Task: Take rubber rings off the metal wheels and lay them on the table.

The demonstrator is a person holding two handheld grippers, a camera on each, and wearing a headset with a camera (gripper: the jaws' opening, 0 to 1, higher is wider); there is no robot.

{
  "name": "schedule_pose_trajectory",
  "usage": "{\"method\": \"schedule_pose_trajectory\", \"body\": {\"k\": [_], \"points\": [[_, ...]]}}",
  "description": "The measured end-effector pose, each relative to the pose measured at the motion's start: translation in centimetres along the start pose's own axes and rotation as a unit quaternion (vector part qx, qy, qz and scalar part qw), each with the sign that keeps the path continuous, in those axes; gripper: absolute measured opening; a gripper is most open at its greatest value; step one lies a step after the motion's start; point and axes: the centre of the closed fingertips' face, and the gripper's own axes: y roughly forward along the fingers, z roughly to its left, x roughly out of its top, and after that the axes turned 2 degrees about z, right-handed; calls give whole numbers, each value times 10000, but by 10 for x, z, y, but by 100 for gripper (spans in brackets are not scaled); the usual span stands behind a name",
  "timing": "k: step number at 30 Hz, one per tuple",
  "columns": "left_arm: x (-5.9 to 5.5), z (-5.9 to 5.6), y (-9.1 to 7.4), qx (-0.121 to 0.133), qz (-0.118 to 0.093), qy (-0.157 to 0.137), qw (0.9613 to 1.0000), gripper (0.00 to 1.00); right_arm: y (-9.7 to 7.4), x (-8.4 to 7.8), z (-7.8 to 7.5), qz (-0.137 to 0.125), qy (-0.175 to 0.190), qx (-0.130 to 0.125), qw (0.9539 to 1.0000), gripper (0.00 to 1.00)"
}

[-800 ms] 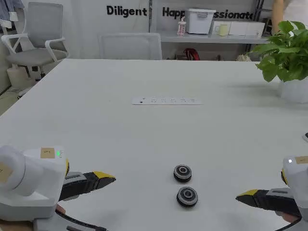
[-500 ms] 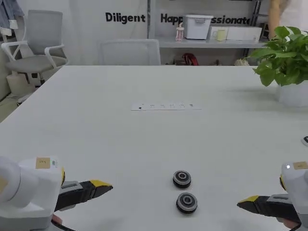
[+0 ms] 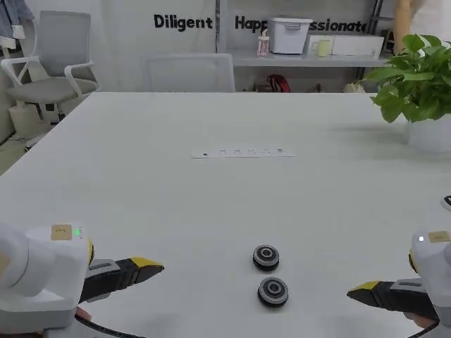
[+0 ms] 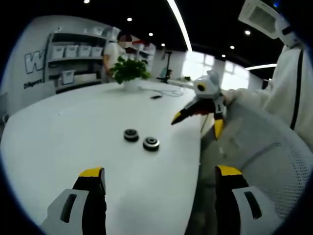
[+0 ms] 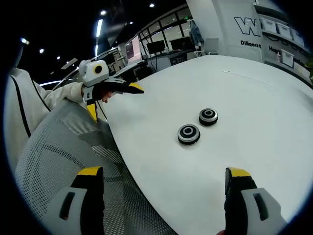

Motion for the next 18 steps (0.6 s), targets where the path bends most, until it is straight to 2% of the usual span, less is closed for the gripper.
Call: {"method": "schedule_pose_trajectory", "body": {"k": [14,18], "points": [[-2,5,-4,139,-31,-111,9998,94,0,-4,-2,69,78,-74,9999,100],[-1,4,-4,115,-27,-96,9999,95,-2,-1,-4,-34,146,-112,9998,100]]}}
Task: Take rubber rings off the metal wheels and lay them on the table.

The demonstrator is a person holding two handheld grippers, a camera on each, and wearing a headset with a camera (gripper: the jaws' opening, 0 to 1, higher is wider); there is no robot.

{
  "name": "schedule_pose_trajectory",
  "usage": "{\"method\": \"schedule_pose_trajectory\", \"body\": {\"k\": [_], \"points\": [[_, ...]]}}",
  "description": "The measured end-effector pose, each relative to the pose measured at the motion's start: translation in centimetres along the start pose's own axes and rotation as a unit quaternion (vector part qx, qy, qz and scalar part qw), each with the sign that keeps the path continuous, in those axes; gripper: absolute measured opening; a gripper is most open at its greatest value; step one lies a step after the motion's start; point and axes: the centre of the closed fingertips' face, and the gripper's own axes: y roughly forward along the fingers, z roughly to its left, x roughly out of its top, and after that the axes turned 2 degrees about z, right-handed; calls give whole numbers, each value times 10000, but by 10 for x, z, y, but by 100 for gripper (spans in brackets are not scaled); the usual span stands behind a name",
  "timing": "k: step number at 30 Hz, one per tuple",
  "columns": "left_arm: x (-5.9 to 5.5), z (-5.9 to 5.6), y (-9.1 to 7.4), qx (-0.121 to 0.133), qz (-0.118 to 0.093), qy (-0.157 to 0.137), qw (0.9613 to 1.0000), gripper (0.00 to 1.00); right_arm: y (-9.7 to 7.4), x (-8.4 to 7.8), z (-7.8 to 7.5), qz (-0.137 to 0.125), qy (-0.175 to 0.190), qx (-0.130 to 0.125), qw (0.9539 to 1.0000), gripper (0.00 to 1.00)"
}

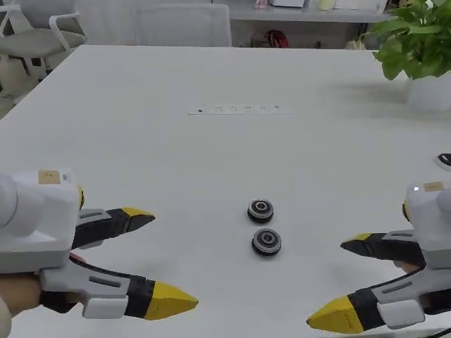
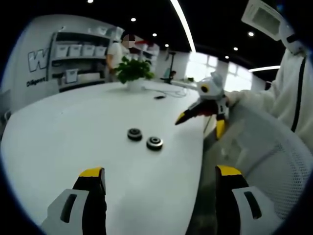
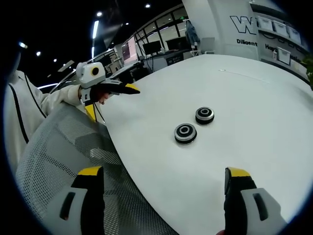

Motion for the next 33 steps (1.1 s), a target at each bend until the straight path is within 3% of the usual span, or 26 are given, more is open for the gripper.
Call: {"method": "schedule_pose_trajectory", "body": {"k": [11,19,25,33], "points": [[6,1,-2,5,-80,31,10000,95,-1,5,3,-118,100,1,9999,100],[22,0,-6,-55,-332,17,9994,95,-5,12,1,-282,126,-6,9995,100],[24,1,-7,-39,-284,87,9996,95,-7,18,1,-451,82,28,9989,98],[38,-1,-17,-7,-375,162,9992,96,-12,27,-7,-660,91,0,9978,99]]}}
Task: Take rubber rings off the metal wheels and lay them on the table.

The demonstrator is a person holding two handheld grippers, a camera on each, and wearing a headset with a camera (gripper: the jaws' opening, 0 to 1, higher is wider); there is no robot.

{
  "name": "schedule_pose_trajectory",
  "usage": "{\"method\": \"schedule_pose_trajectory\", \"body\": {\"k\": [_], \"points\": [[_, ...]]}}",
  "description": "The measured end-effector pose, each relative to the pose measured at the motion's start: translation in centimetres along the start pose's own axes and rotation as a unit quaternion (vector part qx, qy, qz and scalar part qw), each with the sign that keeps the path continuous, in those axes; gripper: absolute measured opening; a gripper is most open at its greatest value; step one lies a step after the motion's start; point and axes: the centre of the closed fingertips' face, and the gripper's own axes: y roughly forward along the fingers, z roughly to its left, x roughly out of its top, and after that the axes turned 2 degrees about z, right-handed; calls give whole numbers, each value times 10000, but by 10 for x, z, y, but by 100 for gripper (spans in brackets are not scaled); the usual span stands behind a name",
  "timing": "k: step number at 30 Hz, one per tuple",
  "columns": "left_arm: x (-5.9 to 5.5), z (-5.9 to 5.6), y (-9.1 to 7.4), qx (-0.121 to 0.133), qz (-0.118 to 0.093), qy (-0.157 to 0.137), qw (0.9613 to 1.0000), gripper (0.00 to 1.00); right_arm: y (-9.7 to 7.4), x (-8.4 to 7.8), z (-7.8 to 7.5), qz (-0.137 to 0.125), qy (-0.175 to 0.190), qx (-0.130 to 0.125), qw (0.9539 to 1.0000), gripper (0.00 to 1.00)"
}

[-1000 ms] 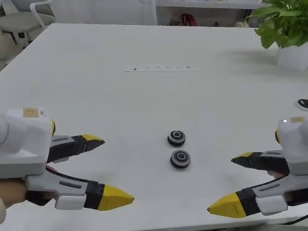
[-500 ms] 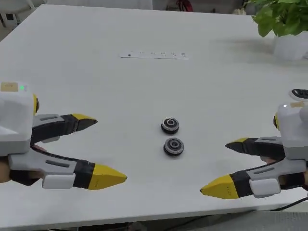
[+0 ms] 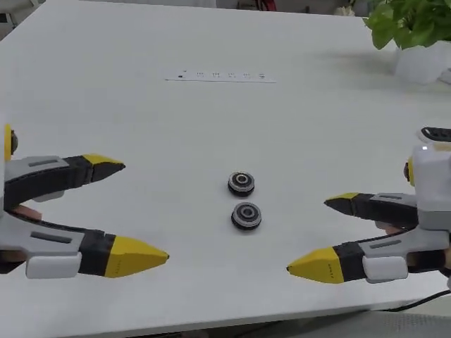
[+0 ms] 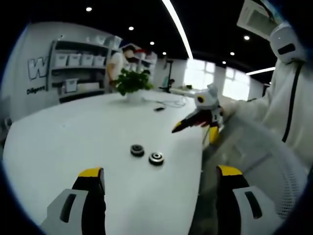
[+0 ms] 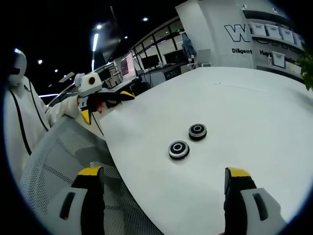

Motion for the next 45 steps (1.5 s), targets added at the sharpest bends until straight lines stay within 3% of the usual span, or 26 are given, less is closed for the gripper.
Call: {"method": "schedule_pose_trajectory", "body": {"k": [6,13,19,28,32,36,37,38,39,40,42,45], "points": [[17,7,-7,-71,-21,-5,10000,100,-4,12,-5,-99,-40,2,9999,100],[46,17,-14,-40,-116,364,9993,100,-13,35,-12,-242,-208,-118,9994,100],[70,27,-15,23,13,852,9964,99,-20,71,-14,-461,-422,-194,9979,100],[113,26,3,-198,-101,1317,9910,96,-14,123,-17,-766,-692,-258,9943,97],[120,28,16,-249,-95,1372,9902,94,-5,145,-19,-1073,-605,-194,9922,96],[114,32,28,-252,-106,1324,9908,93,6,147,-18,-1152,-643,-93,9912,90],[114,34,29,-178,-185,1433,9893,91,9,144,-18,-1108,-631,-46,9918,88],[118,34,32,-112,-414,1718,9842,88,13,139,-17,-1034,-562,20,9931,86],[119,32,34,-161,-560,1814,9817,86,15,137,-17,-1042,-564,40,9929,83],[119,30,36,-228,-731,1688,9827,84,17,135,-18,-1060,-563,67,9927,81],[115,30,40,-302,-791,1455,9857,81,20,132,-19,-1138,-542,96,9920,81],[108,30,50,-397,-918,1299,9865,82,23,130,-22,-1376,-496,150,9891,77]]}}
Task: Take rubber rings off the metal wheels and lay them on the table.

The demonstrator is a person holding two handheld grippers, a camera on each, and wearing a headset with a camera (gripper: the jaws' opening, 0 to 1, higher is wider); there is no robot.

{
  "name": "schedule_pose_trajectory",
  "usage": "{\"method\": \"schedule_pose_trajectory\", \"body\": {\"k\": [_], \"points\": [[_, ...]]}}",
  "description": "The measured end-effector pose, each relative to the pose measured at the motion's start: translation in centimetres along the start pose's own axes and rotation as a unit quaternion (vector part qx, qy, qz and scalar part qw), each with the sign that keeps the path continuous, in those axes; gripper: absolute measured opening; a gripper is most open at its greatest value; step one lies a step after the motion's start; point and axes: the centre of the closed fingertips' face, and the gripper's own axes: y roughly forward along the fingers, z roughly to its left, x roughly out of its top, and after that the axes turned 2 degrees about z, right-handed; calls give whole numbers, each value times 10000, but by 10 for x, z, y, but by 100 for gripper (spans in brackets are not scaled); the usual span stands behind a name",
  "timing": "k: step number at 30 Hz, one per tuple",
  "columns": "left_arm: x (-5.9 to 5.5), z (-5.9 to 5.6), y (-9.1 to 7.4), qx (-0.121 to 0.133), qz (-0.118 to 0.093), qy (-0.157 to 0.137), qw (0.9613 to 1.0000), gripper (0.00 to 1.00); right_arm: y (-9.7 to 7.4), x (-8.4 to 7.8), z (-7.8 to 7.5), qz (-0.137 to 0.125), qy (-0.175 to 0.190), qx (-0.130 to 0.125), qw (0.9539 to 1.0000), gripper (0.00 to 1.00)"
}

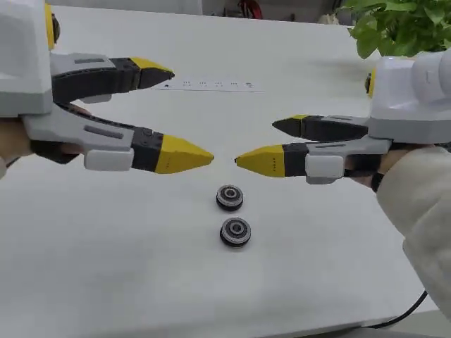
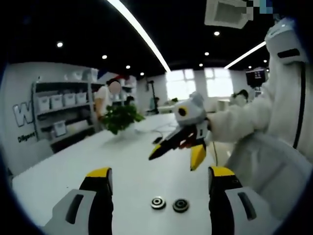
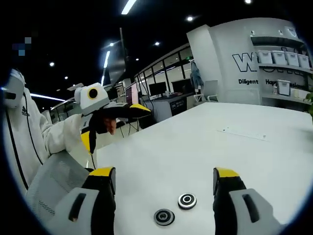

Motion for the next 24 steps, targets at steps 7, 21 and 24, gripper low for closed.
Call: {"method": "schedule_pose_trajectory", "body": {"k": [7,21,24], "points": [[-24,5,16,73,115,-154,9998,82,4,-25,-3,164,-94,104,9998,61],[-69,-6,36,-64,494,-338,9982,74,8,-72,-4,832,-89,263,9961,54],[-73,-12,41,-147,499,-371,9980,71,8,-87,-1,1072,-123,332,9936,51]]}}
